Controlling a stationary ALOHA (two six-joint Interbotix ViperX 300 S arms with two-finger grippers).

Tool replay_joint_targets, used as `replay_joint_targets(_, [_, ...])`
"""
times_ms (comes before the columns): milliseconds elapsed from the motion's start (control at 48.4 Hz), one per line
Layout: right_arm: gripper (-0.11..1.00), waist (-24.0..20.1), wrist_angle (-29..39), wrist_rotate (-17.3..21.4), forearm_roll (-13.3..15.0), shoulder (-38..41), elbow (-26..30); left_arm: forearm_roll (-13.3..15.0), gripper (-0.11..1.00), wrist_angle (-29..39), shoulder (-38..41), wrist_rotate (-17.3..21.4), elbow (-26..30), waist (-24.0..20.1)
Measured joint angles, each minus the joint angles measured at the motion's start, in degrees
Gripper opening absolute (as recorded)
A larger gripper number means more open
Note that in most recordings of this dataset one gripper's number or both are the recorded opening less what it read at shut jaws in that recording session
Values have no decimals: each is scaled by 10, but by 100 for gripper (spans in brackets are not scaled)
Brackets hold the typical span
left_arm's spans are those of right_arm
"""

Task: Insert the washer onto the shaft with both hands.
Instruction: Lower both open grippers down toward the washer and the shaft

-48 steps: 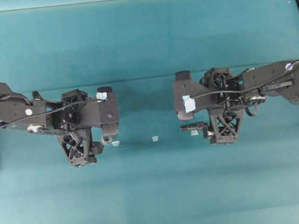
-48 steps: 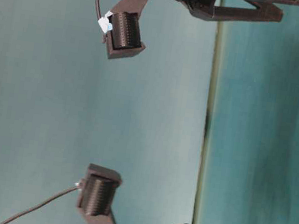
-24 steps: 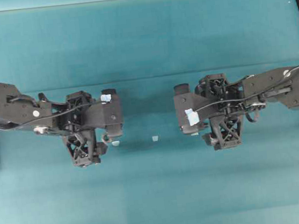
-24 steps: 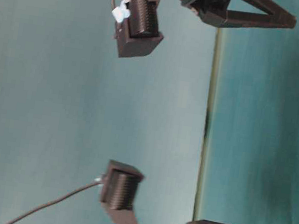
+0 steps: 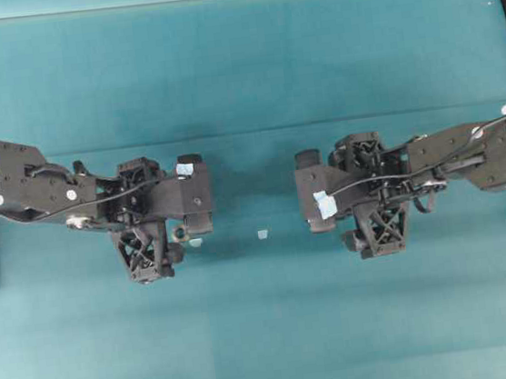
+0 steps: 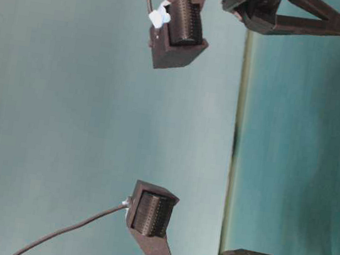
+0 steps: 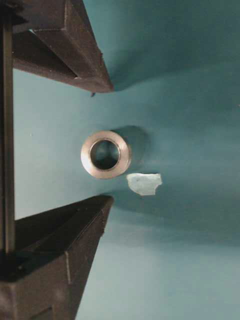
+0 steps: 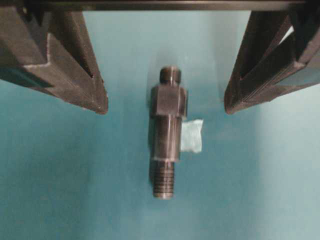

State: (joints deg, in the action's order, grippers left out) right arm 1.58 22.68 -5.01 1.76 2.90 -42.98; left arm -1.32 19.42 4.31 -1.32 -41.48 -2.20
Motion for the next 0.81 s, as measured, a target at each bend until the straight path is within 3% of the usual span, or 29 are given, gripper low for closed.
replay_joint_targets(806, [90, -1, -6, 0, -1, 6, 0, 0, 90, -11, 6, 2, -1, 3])
